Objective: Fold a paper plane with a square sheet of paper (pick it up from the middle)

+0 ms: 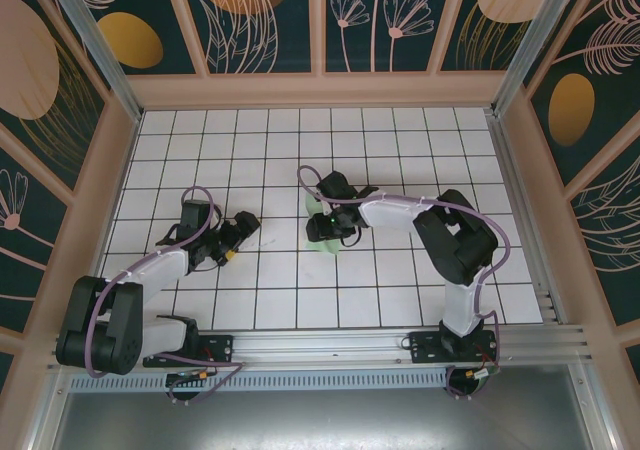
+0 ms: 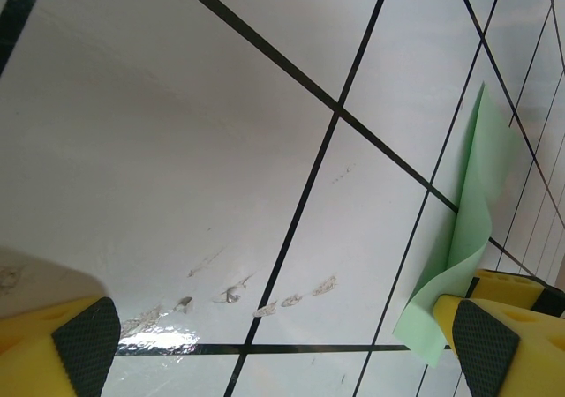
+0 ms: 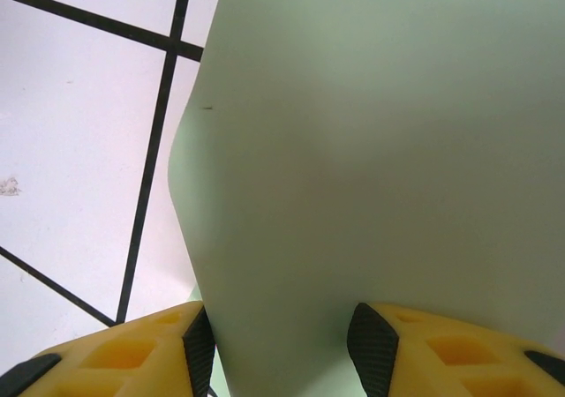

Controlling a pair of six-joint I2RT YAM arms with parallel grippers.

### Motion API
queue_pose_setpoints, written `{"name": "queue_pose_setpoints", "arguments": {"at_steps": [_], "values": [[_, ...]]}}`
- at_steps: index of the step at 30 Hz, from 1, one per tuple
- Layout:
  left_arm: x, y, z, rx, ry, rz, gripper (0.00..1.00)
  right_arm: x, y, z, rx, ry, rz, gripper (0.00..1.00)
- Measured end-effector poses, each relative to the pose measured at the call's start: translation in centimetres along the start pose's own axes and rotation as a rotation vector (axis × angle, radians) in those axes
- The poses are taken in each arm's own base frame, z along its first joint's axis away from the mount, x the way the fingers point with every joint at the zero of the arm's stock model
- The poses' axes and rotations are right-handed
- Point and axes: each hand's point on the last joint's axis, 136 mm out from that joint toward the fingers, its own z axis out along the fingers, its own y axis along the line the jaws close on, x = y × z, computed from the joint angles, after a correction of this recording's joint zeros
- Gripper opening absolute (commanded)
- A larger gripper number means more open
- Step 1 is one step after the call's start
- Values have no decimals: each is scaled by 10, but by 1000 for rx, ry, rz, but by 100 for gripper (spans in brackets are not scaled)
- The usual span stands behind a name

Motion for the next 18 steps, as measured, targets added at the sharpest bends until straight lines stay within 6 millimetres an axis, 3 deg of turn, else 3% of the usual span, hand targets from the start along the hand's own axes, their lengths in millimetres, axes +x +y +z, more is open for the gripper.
{"name": "queue_pose_setpoints", "arguments": {"at_steps": [18], "values": [[2,-2,0,12,12,1,98,1,1,-2,-71,15,-50,57]]}}
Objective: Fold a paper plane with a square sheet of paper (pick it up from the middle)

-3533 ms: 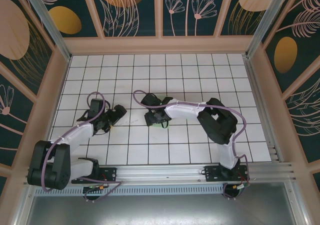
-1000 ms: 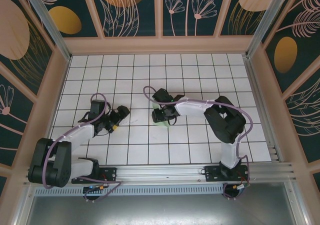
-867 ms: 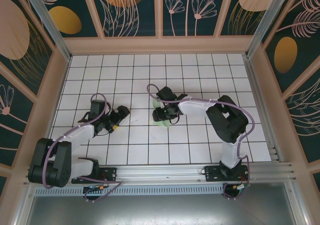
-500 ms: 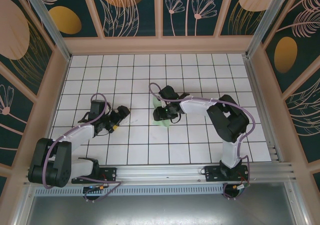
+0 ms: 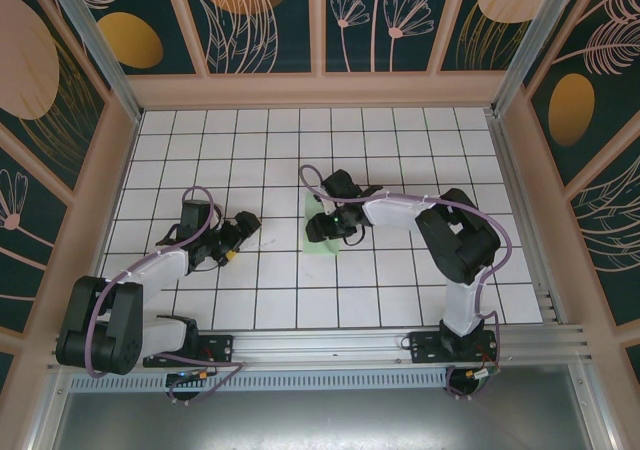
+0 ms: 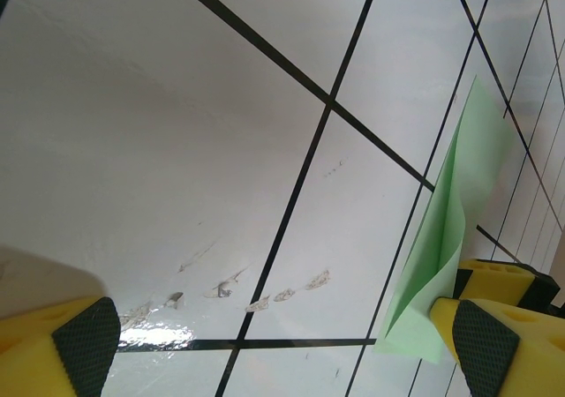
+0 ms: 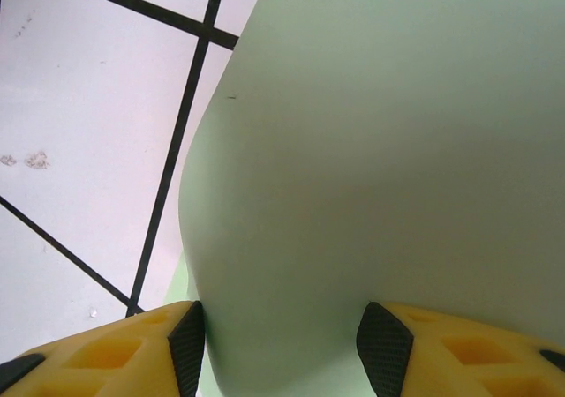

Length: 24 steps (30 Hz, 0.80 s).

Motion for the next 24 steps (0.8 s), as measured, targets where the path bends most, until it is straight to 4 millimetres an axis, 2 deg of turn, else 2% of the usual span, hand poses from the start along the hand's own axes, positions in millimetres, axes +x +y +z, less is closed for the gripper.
{"name": "queue_pose_setpoints", "arguments": {"at_steps": [4,8,12,16,19,24], "values": [[0,0,0,2,1,0,99,0,0,0,-6,2,-1,56],[1,-5,0,25,10,7,98,0,-2,-1,-12,3,3,51],[4,-14,0,80,25,22,92,0,-3,-1,-47,5,18,51],[11,-35,1,154,44,65,83,-1,-3,-3,-105,6,31,51],[24,-54,5,215,80,107,72,-1,-3,-5,-149,8,32,51],[44,-79,25,268,157,132,62,-1,-4,-7,-205,5,37,51]]}}
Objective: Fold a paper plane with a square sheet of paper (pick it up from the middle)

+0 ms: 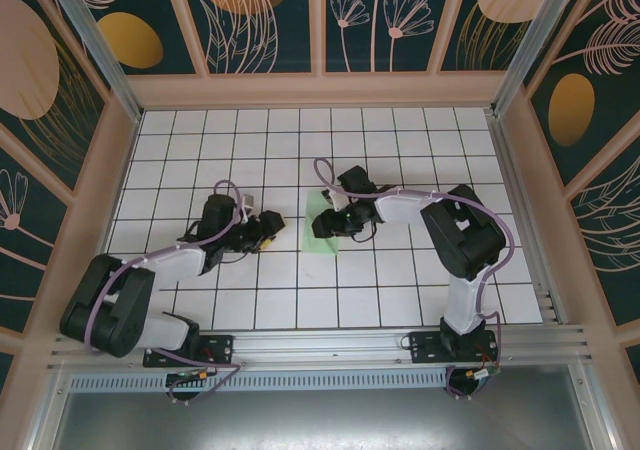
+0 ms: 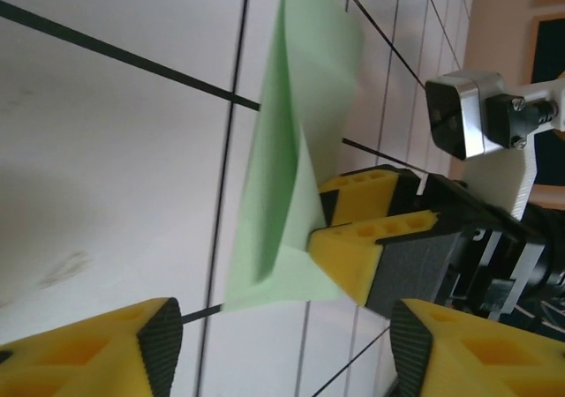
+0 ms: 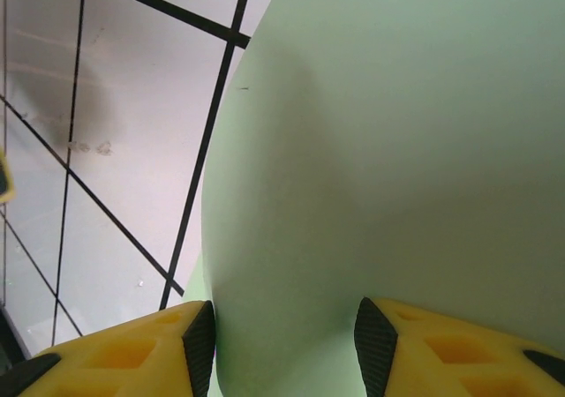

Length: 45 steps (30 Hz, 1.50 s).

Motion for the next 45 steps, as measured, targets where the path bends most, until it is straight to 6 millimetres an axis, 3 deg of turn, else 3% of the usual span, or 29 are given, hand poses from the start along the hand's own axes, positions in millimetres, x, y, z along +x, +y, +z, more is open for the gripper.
{"name": "queue_pose_setpoints", "arguments": {"at_steps": [10,17,23,29,37,45], "values": [[-12,-28,51,62,39,-10,50,-1,0,-1,-28,-1,-5,49],[-8,-13,76,8,69,-41,47,-1,-2,-1,-18,-3,-4,50],[-13,1,75,-66,33,-54,49,-1,3,0,11,-9,-16,68],[-32,-10,54,-80,-65,-44,50,-1,7,10,171,-31,-78,76],[-53,5,29,-108,-163,-82,52,-5,-2,22,445,-61,-167,73],[-50,12,28,-125,-158,-95,53,-14,-10,22,553,-122,-187,52]]}}
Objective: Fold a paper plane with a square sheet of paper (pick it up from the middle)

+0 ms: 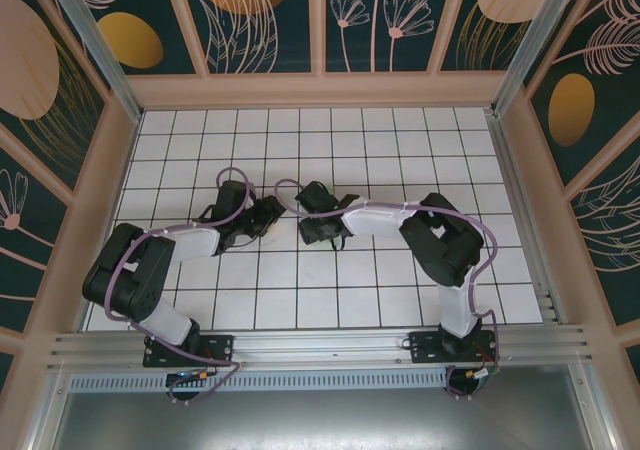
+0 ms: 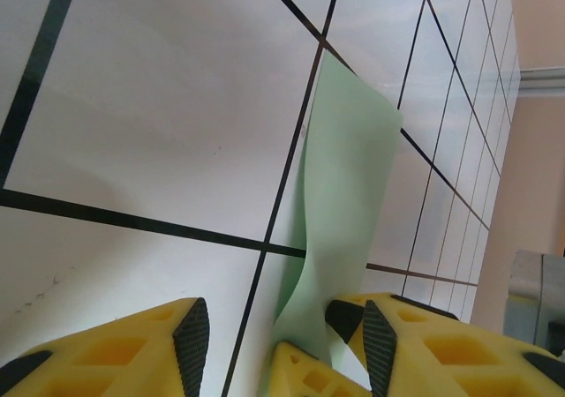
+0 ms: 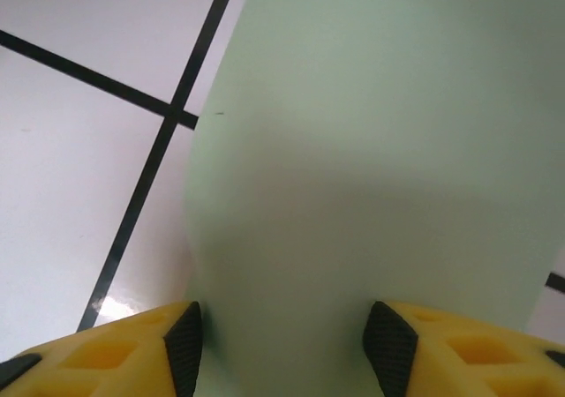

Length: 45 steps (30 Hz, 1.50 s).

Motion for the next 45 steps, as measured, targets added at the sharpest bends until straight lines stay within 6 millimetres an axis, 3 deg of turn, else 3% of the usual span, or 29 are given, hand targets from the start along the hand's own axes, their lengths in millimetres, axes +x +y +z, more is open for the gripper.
{"name": "queue_pose_setpoints", "arguments": {"at_steps": [15,24,29,32,36,45], "values": [[8,-4,0,26,49,11,54,-9,-4,-12,-317,-27,95,60],[13,-7,-1,39,74,25,54,-8,-5,-12,-335,-23,87,58],[14,-7,-1,42,80,27,54,-9,-2,-10,-314,-16,79,71],[14,-6,0,40,80,27,55,-8,1,-6,-249,-11,51,73],[14,-6,0,40,80,27,54,-5,0,0,-143,-9,19,69],[14,-6,0,40,80,27,54,-6,-10,2,-30,-31,14,46]]}}
